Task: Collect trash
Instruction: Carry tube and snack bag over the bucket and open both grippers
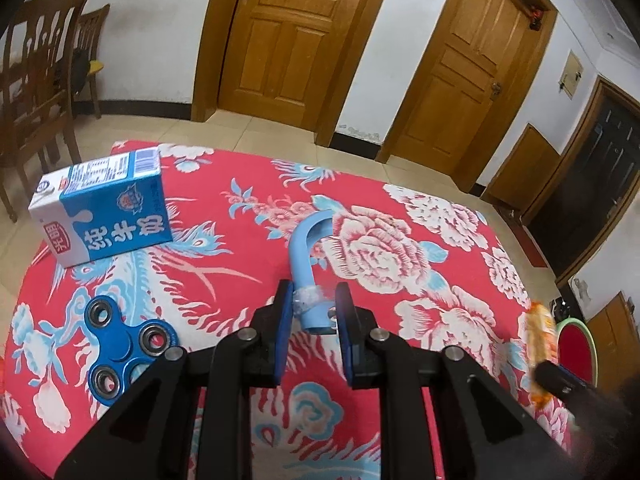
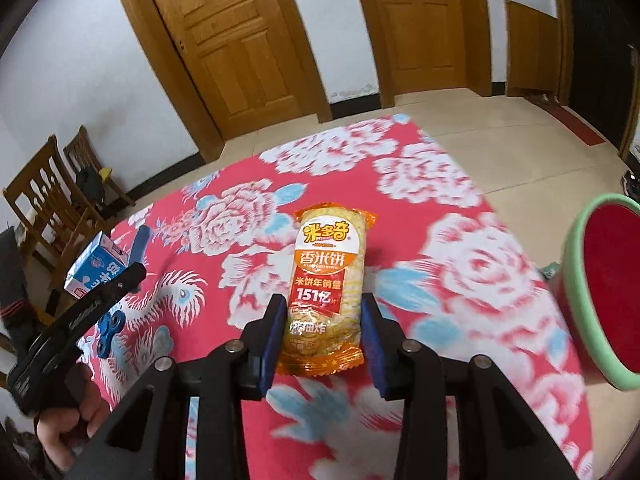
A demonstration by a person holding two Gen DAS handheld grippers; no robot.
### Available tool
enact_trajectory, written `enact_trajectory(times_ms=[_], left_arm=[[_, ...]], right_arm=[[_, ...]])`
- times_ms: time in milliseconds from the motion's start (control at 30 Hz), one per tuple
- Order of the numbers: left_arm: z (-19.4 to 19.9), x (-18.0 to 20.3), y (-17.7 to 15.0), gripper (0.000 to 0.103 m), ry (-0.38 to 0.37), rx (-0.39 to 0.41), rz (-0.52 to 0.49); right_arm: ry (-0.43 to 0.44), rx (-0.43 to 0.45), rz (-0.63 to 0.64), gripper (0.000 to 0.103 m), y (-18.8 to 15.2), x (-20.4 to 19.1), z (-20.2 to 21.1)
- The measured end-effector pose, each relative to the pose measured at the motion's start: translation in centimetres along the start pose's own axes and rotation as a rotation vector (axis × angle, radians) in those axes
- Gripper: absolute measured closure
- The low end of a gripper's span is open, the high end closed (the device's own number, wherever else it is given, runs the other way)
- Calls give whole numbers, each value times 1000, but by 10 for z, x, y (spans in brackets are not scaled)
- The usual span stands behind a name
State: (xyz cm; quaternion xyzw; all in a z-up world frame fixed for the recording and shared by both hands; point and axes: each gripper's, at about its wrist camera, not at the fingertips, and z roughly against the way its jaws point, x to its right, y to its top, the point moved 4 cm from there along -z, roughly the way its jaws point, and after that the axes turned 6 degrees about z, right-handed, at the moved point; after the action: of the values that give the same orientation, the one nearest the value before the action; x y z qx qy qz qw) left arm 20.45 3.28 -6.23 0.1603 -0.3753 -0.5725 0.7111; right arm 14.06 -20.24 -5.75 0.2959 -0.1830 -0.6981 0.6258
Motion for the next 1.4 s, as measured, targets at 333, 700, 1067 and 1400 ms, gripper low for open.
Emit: enact_trajectory(times_ms=[333, 700, 1067, 1400], left_arm=[[26, 32, -3, 83, -24, 8, -92], [52, 80, -14, 83, -95, -18, -181], [50, 140, -38, 83, -208, -106, -241], [40, 203, -63, 83, -259, -155, -329]], right_arm=[[-69, 26, -131, 63, -30, 77, 46], [-107, 89, -239, 63, -49, 131, 79], [-132, 132, -349, 63, -58, 180, 94], [-166, 138, -424, 63, -71, 228, 107]])
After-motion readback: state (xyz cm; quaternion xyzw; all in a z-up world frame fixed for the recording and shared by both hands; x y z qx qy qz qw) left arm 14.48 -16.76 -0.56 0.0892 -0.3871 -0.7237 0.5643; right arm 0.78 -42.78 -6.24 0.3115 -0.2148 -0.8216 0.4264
